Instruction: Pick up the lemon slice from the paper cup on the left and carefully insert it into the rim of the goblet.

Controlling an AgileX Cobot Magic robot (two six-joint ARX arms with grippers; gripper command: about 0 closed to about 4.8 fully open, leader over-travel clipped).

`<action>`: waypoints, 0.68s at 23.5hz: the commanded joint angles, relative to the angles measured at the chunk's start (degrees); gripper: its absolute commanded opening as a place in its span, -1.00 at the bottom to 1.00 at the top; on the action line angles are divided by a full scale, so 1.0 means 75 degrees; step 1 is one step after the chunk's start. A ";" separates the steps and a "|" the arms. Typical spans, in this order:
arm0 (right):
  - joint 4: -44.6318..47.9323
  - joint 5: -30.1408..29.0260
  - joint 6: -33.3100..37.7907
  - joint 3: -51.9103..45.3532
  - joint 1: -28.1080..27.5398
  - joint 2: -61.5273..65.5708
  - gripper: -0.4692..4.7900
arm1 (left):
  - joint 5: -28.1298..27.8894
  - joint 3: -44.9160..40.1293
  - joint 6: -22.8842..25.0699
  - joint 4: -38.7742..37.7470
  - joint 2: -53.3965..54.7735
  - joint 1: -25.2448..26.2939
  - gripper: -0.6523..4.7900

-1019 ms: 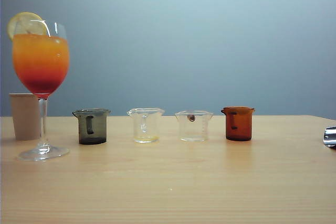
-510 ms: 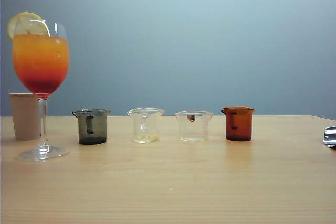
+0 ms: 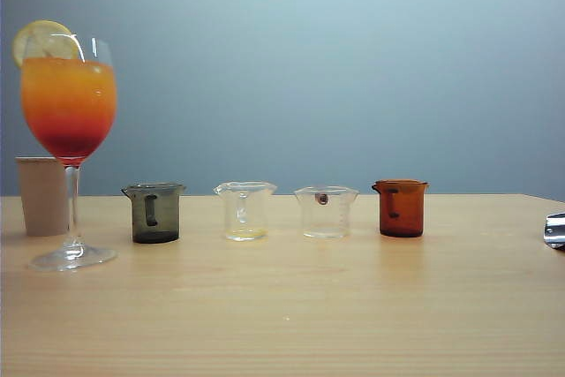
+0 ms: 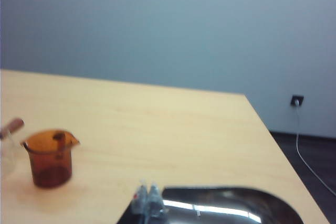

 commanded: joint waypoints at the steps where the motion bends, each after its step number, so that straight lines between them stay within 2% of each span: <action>1: -0.0119 -0.0096 -0.0006 -0.0029 -0.0181 0.0009 -0.84 | -0.0015 0.0026 0.0006 0.0064 0.0000 0.0012 -0.76; 16: -0.0131 -0.0073 0.0015 -0.0029 -0.0207 0.0009 -0.84 | -0.0015 0.0026 0.0006 0.0064 0.0000 0.0012 -0.76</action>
